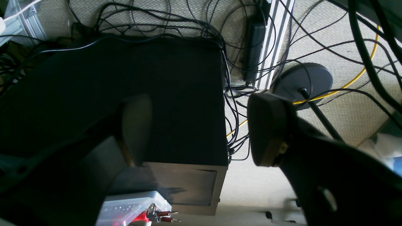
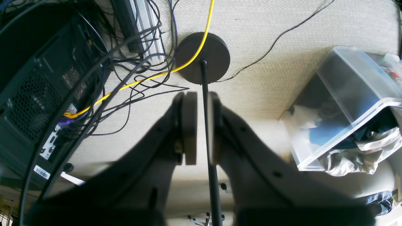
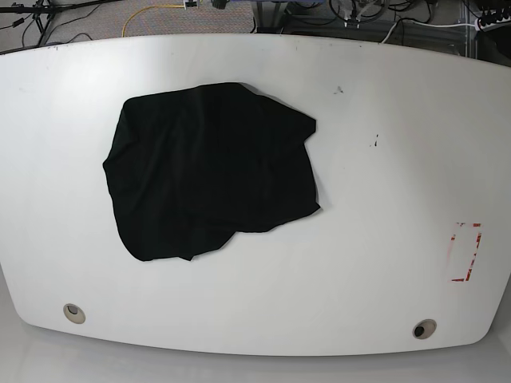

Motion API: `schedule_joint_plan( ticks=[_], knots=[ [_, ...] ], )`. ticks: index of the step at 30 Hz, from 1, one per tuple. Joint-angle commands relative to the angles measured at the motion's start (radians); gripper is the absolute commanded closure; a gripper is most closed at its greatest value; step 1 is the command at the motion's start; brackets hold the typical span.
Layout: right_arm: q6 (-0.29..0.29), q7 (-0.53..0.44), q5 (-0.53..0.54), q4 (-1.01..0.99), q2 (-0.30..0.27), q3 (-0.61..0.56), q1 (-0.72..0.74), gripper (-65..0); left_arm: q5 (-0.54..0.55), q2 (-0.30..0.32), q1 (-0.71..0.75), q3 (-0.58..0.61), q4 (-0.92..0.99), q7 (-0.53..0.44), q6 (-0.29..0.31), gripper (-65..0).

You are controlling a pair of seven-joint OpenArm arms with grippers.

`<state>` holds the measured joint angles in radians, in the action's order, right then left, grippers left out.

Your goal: Fold the T-shirt properly

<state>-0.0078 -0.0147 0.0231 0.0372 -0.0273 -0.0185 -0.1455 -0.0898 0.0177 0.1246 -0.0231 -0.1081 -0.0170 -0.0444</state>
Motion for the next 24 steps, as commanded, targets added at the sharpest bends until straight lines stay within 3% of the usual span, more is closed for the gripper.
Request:
schedule_joint_plan(
  ticks=[1, 7, 13, 21, 24],
  knots=[
    [-0.004, 0.005, -0.005, -0.003, 0.001, 0.002, -0.007, -5.1, -0.004, 0.003, 0.007, 0.001, 0.001, 0.001, -0.003, -43.3],
    [-0.002, 0.008, -0.004, 0.000, 0.002, 0.002, -0.010, -5.2, -0.001, 0.005, 0.004, -0.002, 0.000, -0.027, -0.006, -30.4],
    [0.000, 0.007, -0.002, 0.005, -0.002, 0.003, -0.011, -5.0, -0.002, 0.002, 0.004, -0.001, -0.001, -0.028, -0.006, -25.4],
    [0.000, 0.003, -0.002, 0.001, -0.004, 0.002, -0.014, -4.9, 0.003, 0.003, -0.003, 0.005, -0.009, -0.015, -0.001, -44.0],
    [0.000, 0.003, -0.002, 0.002, -0.005, 0.003, -0.015, -4.8, 0.005, 0.003, -0.002, 0.005, -0.010, -0.018, -0.001, -44.8]
  ],
)
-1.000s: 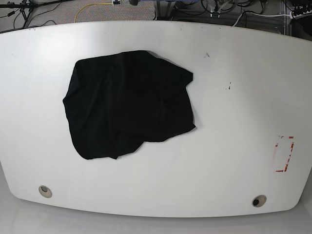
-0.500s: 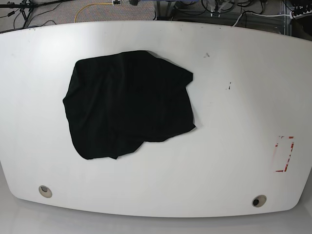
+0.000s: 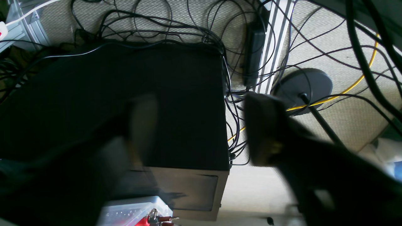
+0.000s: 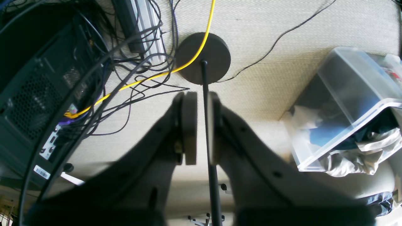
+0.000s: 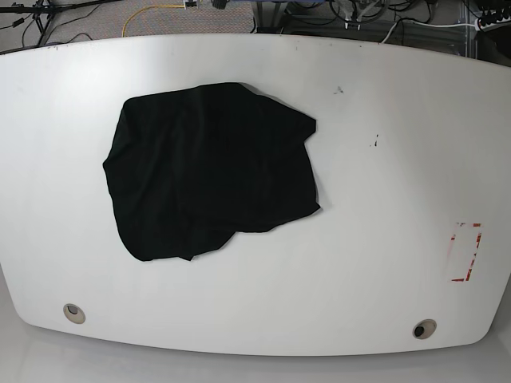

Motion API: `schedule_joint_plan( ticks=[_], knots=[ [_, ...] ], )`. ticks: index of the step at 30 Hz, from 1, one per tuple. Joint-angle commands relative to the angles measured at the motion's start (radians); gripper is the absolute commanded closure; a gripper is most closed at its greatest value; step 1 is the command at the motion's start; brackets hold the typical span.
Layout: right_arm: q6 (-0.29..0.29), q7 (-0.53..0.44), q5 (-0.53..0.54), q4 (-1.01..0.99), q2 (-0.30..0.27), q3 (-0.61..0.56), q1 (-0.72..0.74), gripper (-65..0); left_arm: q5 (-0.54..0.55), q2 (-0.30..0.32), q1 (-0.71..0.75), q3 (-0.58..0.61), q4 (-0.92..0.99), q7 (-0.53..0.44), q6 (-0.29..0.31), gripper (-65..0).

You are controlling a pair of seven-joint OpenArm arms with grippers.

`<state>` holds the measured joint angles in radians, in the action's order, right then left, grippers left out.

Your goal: Fold the T-shirt properly

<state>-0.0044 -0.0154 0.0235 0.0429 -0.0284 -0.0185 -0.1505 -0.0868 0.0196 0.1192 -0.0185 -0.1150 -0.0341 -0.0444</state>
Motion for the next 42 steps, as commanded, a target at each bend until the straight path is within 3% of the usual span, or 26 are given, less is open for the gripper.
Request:
schedule_joint_plan(
  ticks=[1, 42],
  knots=[
    [-0.003, 0.004, -0.003, -0.002, -0.004, 0.003, -0.010, -4.8, 0.002, 0.001, 0.003, -0.001, -0.003, -0.001, -0.001, -45.0],
    [-0.004, -0.006, -0.005, -0.006, 0.002, 0.004, -0.014, -5.1, 0.002, 0.003, 0.012, 0.001, -0.016, -0.018, 0.001, -46.1]
  ],
)
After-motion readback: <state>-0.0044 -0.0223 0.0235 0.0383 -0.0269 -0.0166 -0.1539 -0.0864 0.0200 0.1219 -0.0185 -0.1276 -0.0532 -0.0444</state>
